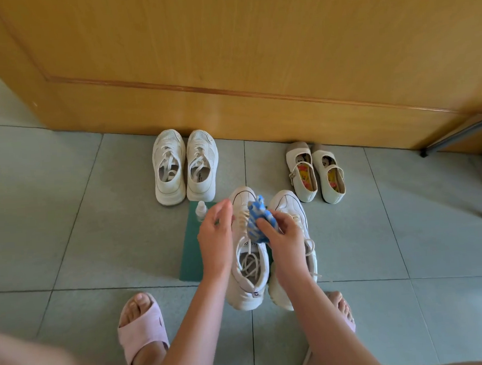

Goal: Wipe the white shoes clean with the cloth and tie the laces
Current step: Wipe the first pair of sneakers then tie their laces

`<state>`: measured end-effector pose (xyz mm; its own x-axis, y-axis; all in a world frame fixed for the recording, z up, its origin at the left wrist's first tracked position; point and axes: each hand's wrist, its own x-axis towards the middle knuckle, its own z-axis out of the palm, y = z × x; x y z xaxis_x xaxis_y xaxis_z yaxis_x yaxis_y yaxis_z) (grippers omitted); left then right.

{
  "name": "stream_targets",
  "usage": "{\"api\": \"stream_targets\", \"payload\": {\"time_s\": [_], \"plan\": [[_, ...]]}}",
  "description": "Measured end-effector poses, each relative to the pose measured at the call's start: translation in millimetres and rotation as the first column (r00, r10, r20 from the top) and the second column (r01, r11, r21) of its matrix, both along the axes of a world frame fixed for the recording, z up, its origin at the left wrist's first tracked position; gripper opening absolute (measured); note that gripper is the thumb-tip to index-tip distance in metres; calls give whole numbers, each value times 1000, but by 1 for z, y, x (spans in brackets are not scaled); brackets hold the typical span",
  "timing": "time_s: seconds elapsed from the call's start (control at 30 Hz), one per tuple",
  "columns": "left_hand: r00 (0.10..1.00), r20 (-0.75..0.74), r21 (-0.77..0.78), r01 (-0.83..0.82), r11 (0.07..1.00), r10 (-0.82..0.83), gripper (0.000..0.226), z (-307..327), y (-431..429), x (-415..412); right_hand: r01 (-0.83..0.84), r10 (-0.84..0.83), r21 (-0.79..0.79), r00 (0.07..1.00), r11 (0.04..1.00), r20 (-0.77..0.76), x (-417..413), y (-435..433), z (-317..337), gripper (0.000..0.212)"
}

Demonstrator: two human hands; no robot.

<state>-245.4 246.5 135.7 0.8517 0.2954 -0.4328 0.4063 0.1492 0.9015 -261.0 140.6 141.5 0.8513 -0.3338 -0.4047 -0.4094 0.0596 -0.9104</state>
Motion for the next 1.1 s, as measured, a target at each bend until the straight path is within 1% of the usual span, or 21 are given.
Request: {"api": "stream_targets", "payload": {"time_s": [0.03,0.07,0.13,0.2,0.27,0.3,0.37,0.43,0.47,0.5,0.57,0.6,0.67,0.73,0.8,0.9,1.0,1.1], "plan": [[999,-3,-98,45,994,-45,25,8,1,4,-23,23,8,1000,1000,14,2,4,2,20],[995,3,-154,98,983,-99,23,14,3,9,-51,50,3,998,999,35,3,9,4,20],[985,30,-205,172,963,-170,18,19,6,15,-108,109,-20,991,994,80,6,18,11,20],[987,55,-263,163,951,-154,14,20,11,17,-174,175,-25,978,985,112,8,25,19,20],[994,56,-259,104,960,-92,11,14,18,19,-250,253,-36,961,968,113,11,28,27,24],[997,43,-239,67,969,-58,11,11,23,19,-279,287,-86,952,957,104,12,28,28,27],[1000,25,-169,-8,986,13,9,2,32,19,-275,308,-312,949,909,61,14,22,24,31],[998,51,-61,-43,997,46,10,-6,37,17,-249,276,-548,961,798,-35,14,13,11,38],[997,73,12,-22,1000,22,12,-12,37,16,-281,275,-618,955,735,-108,13,10,5,44],[996,88,85,13,996,-20,13,-15,35,15,-340,291,-644,939,686,-186,11,9,-2,51],[992,91,224,66,972,-88,15,-24,28,17,-450,332,-601,893,661,-304,5,13,-13,65],[991,92,272,72,960,-100,16,-29,23,21,-465,330,-595,885,656,-328,2,16,-17,67],[990,102,308,67,949,-102,15,-33,15,30,-440,295,-636,898,634,-327,-1,18,-22,64],[989,103,310,67,948,-104,13,-36,9,42,-410,265,-656,912,634,-314,-1,17,-24,59],[983,126,323,86,942,-133,14,-38,3,53,-395,255,-645,918,654,-304,0,14,-26,58],[969,159,415,111,903,-192,20,-44,-3,73,-378,247,-616,925,691,-290,-3,11,-29,57],[948,121,474,204,857,-293,27,-57,-7,89,-355,242,-614,934,705,-263,-6,11,-32,57],[918,39,515,321,795,-396,41,-72,-12,88,-366,253,-621,930,693,-266,-5,10,-33,57]]}}
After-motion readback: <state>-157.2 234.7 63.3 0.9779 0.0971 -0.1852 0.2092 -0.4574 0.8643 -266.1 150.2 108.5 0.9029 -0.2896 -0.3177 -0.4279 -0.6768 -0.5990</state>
